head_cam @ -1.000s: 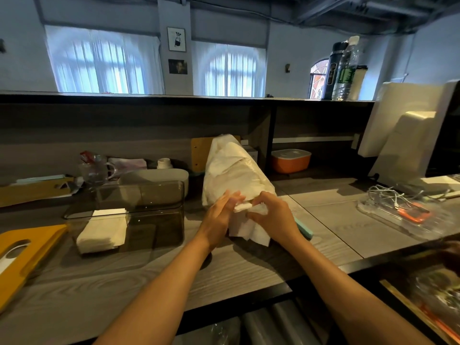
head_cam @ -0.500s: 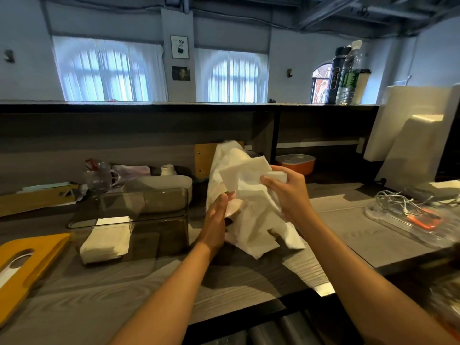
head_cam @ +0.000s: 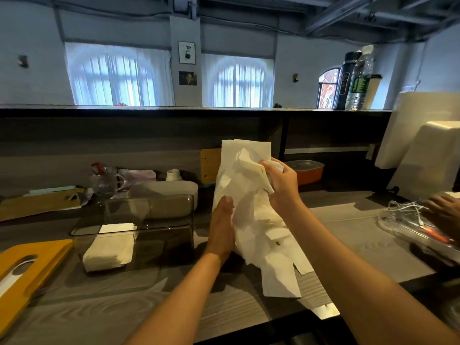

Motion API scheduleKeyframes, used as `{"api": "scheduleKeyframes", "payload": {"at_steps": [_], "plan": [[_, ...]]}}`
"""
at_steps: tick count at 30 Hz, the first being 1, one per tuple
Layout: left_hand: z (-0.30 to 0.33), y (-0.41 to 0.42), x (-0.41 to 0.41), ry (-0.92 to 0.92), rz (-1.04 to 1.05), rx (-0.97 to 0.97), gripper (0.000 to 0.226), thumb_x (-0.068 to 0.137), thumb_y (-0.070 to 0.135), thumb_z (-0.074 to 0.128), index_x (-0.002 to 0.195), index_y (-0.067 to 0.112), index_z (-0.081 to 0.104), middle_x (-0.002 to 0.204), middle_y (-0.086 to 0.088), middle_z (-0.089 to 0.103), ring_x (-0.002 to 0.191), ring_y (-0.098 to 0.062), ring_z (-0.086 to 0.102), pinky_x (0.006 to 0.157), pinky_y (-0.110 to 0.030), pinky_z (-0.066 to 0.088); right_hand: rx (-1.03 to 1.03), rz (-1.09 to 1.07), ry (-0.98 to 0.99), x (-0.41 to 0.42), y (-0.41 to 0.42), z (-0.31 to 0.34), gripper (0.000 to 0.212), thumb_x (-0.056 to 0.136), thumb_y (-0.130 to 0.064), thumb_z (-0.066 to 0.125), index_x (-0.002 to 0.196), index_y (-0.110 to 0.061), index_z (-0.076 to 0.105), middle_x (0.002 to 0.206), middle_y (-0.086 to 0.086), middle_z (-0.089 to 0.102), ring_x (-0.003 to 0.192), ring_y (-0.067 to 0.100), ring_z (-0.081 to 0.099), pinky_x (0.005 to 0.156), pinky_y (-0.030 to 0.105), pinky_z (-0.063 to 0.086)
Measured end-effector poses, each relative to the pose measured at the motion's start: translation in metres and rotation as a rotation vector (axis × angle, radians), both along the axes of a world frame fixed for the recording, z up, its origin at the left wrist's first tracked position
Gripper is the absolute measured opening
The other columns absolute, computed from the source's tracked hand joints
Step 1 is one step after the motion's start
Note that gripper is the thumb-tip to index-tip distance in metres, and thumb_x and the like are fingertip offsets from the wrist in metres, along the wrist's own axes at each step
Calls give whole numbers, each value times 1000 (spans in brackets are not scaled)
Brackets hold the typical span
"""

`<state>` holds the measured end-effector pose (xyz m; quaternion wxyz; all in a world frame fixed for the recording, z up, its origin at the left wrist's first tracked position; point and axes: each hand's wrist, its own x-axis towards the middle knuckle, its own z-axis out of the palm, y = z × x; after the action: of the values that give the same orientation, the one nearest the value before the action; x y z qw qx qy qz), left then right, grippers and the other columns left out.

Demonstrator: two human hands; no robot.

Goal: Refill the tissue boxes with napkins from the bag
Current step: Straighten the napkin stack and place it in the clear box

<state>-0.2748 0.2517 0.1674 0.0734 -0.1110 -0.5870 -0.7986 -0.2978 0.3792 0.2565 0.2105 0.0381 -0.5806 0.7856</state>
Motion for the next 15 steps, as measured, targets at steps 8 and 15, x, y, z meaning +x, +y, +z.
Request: {"api": "scheduleKeyframes", "payload": {"at_steps": [8,15], "plan": [[16,-9,6,216,147,-50,46,102,47,42,145,31,36,129,20,52,107,11,58,80,-14,55,-21,6,-81,4,0,-37,16,91,-19,68,106,-14,70,98,7,73,92,25,71,77,42,61],[14,-8,20,705,306,-409,51,93,73,31,124,39,50,117,13,58,109,-6,59,90,-17,49,157,-238,-46,0,7,-64,21,91,-24,69,111,-21,65,99,-4,69,96,18,67,85,40,59]]}}
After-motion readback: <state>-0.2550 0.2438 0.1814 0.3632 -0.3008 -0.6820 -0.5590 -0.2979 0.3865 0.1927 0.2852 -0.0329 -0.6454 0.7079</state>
